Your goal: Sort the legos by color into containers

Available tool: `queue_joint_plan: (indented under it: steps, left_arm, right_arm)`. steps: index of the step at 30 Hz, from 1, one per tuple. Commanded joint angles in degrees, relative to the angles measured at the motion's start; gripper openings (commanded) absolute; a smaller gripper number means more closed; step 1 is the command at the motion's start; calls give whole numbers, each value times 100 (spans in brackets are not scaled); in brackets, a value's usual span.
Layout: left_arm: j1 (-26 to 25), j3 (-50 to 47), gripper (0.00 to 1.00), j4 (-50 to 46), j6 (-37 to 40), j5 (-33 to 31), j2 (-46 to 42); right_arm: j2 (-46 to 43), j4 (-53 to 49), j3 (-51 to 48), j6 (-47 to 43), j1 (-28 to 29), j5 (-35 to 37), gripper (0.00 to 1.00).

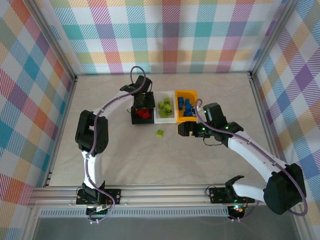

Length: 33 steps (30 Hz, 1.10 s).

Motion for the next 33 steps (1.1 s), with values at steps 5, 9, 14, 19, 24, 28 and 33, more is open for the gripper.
queue_joint_plan:
  steps: [5, 9, 14, 19, 24, 28, 33]
  left_arm:
    - [-603, -1117, 81, 213, 52, 206, -1460]
    - [-1185, -1858, 83, 509, -10, 231, -1707]
    - [-1838, -2137, 83, 660, -2, 30, -1259]
    - [-1860, -2307, 82, 949, 17, -77, -828]
    - [-1854, -2118, 78, 883, 168, -279, -382]
    - [-1859, -2006, 67, 937, 278, -391, -219]
    - [-1826, -1796, 57, 971, 430, -532, -8]
  right_arm:
    - [-182, 66, -91, 5, 21, 206, 81]
    - [-261, 15, -114, 7, 17, 403, 81]
    - [-378, -95, -91, -25, 7, 572, 81]
    - [-496, -213, -62, -43, 2, 614, 82]
    - [-567, -283, -28, -73, -20, 645, 82]
    - [-570, -285, -11, -69, -29, 620, 82]
    - [-543, -283, 7, -77, -39, 586, 82]
